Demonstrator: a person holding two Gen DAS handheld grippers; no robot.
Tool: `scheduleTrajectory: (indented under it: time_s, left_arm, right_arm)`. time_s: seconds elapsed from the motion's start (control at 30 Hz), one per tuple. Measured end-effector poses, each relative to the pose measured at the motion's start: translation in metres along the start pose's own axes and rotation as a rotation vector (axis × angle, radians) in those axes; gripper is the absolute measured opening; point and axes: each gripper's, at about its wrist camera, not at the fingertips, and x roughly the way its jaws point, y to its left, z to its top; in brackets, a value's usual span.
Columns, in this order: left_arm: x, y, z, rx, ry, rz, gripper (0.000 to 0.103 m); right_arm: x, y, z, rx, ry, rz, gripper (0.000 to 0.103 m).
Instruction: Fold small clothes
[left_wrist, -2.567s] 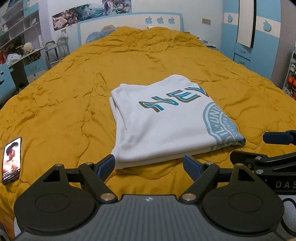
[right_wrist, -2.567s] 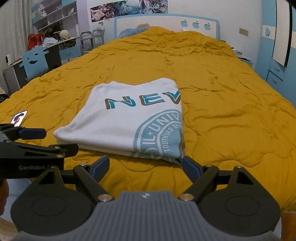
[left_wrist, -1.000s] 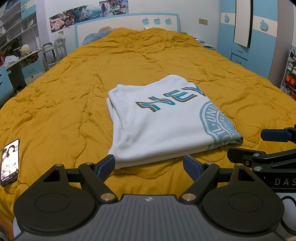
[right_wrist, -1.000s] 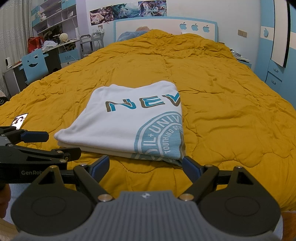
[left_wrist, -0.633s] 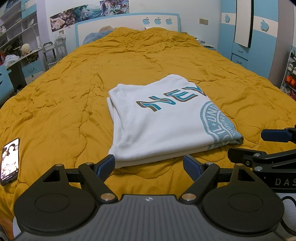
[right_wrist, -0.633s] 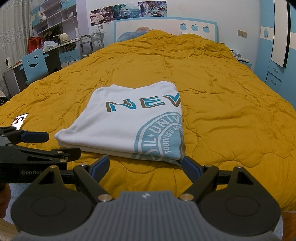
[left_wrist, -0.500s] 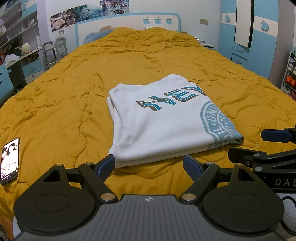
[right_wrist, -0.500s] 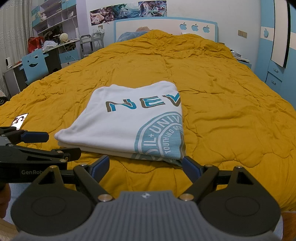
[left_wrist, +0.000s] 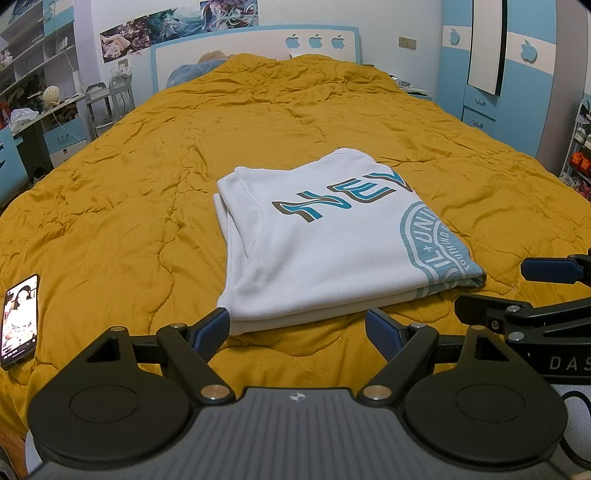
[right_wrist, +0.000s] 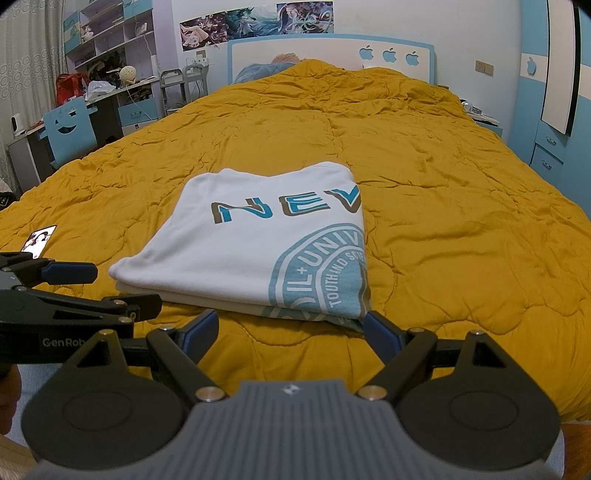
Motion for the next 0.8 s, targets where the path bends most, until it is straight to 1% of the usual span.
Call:
scheduleTrajectory:
  time_s: [0.8]
  left_arm:
    - [-0.0001, -0.0006, 0.0003, -0.001, 0.001, 0.004, 0.097]
  right_arm:
    - [-0.0007, -0.0031, 0.001, -0.005, 0.005, 0.001, 0.082]
